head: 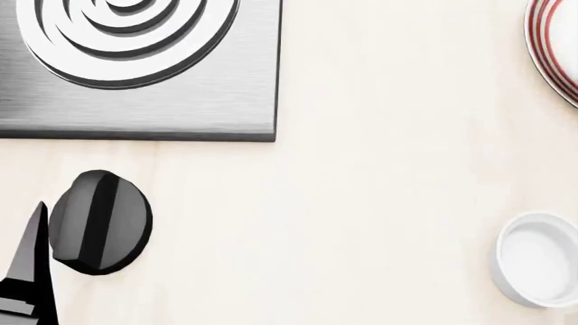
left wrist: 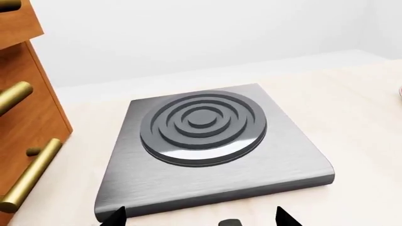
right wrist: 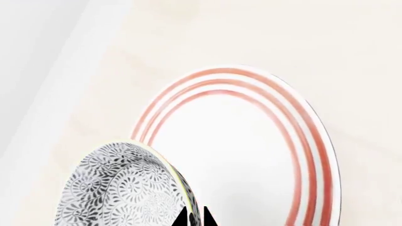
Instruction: Pick the akita bowl next to the ramekin and place it on the plate.
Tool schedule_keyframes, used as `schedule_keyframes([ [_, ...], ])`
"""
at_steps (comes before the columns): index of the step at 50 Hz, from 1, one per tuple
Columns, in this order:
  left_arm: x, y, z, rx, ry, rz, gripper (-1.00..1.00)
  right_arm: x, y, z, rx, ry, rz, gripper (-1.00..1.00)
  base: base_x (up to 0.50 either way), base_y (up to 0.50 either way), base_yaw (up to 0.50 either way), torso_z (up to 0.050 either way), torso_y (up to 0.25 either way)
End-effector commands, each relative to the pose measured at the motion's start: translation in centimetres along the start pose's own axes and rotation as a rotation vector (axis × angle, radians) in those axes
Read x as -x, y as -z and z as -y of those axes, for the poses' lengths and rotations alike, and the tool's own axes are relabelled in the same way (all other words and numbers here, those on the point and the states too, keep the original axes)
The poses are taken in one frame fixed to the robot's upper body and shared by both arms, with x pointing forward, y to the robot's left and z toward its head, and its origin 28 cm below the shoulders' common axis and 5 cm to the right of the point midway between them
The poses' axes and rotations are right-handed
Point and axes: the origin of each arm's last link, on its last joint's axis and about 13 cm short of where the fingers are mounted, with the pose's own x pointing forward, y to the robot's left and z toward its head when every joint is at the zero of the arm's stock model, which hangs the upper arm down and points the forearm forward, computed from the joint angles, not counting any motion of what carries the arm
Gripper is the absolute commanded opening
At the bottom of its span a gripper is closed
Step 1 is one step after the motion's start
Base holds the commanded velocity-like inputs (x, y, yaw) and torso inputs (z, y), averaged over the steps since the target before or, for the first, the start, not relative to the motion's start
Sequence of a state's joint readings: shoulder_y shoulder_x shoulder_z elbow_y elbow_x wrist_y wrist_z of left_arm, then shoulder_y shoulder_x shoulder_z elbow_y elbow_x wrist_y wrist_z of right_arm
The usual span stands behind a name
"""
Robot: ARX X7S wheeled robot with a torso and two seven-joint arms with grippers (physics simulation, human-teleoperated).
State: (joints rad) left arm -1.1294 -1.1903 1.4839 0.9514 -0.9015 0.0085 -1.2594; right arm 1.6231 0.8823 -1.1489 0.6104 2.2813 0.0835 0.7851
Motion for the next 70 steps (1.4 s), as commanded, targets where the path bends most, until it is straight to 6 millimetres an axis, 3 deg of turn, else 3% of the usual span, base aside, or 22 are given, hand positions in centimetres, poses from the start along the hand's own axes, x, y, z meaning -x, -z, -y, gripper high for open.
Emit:
schedule_keyframes([
  [1, 0.0, 0.0, 0.0, -0.001, 0.000, -0.001, 1.00, 0.0, -0.2, 0.0, -0.002, -0.012, 0.019, -1.00, 0.00, 0.00, 0.00, 0.000, 0.010],
  [27, -0.1, 0.0, 0.0, -0.004, 0.004, -0.006, 1.00, -1.4, -0.4, -1.0, 0.016, -0.007, 0.023, -1.00, 0.00, 0.00, 0.00, 0.000, 0.000],
  [67, 0.0, 0.3, -0.1, -0.001, 0.000, -0.009, 1.00, -1.6, 0.0, -1.0, 0.058, 0.013, 0.053, -1.00, 0.00, 0.00, 0.00, 0.000, 0.001],
  [68, 0.0, 0.3, -0.1, -0.001, 0.000, -0.009, 1.00, -1.6, 0.0, -1.0, 0.060, 0.012, 0.054, 1.00, 0.00, 0.00, 0.00, 0.000, 0.000],
  [70, 0.0, 0.3, -0.1, -0.001, 0.000, -0.009, 1.00, -1.6, 0.0, -1.0, 0.062, 0.011, 0.055, 1.00, 0.00, 0.00, 0.00, 0.000, 0.000],
])
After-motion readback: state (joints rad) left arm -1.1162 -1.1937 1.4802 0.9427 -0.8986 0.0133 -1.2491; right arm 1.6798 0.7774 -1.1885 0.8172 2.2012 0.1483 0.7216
